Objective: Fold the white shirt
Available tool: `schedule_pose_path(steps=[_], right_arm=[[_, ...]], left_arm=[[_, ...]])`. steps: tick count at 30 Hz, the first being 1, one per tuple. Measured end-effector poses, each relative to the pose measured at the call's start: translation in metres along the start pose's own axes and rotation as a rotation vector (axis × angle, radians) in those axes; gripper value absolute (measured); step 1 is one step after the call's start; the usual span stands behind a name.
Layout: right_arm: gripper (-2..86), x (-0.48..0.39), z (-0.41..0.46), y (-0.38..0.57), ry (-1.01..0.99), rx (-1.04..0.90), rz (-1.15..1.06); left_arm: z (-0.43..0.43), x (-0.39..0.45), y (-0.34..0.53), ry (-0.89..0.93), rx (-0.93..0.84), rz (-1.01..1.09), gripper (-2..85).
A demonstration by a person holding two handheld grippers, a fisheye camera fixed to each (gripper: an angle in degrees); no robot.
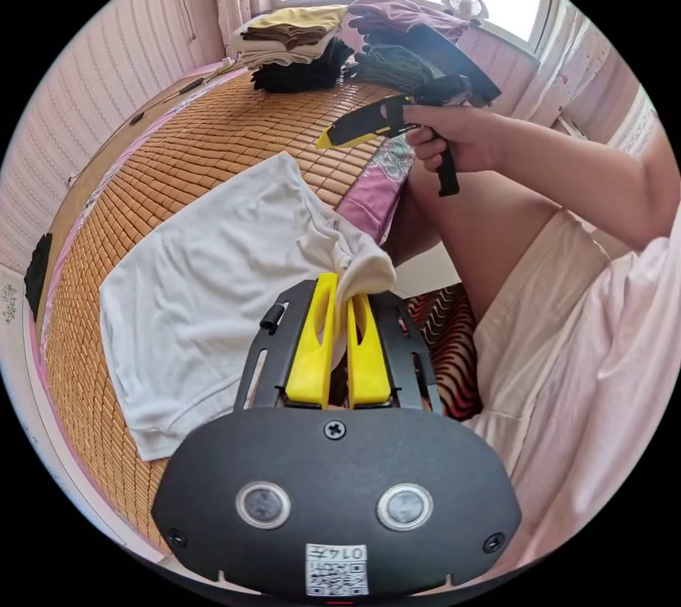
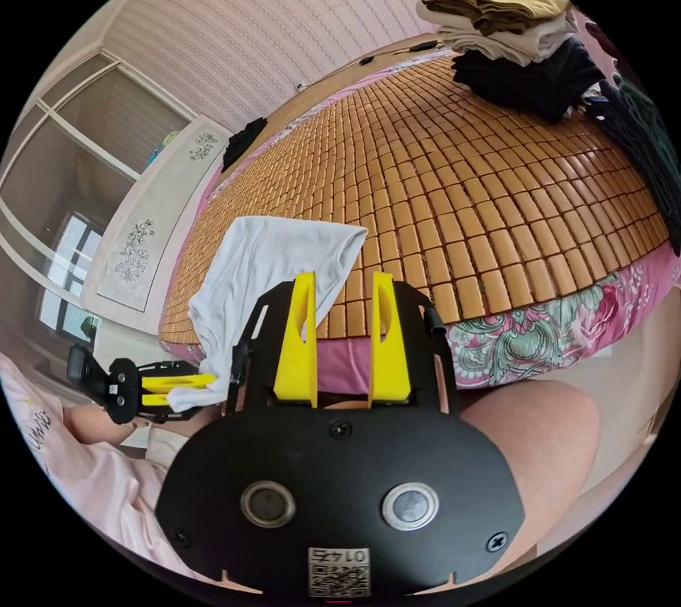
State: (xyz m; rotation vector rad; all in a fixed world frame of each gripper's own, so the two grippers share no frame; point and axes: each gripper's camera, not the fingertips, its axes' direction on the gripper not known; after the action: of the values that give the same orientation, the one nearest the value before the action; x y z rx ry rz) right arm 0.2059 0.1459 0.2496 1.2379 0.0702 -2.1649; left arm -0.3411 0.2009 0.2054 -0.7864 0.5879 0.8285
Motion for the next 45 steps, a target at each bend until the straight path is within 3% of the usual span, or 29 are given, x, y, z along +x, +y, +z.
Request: schedule_pose_path(steps=[9,15,23,27,32,38,45], right_arm=[[1.7,0.004,0.037,-0.015,0.025,-0.076,0.094],[0.6,0.003,-0.023,-0.020,-0.026,-0.008,0.037],[0.4,0.007,-0.131,-0.032,0.029,0.109,0.035],[0.5,-0.021,-0.141,-0.061,-0.016,0.097,-0.023],[0.5,-0.106,-0.077,-0.116,-0.131,0.004,-0.133],[0.8,-0.180,0.049,-0.163,-0.071,-0.121,-0.082],[1.6,-0.219,0.098,-0.171,0.073,-0.122,-0.213]], left_arm=[[-0.039,-0.007,0.034,-0.007,-0.005,-0.084,-0.6],[-0.063,-0.014,0.037,0.040,0.082,-0.097,-0.5],[-0.075,-0.011,0.013,0.271,0.290,-0.102,-0.4],[-0.085,-0.016,0.016,0.285,0.358,-0.139,-0.5],[-0.092,-0.042,0.054,0.199,0.354,-0.299,-0.5],[-0.093,-0.087,0.091,0.056,0.297,-0.571,0.4],[-0.072,-0.117,0.115,0.036,0.196,-0.723,4.0]])
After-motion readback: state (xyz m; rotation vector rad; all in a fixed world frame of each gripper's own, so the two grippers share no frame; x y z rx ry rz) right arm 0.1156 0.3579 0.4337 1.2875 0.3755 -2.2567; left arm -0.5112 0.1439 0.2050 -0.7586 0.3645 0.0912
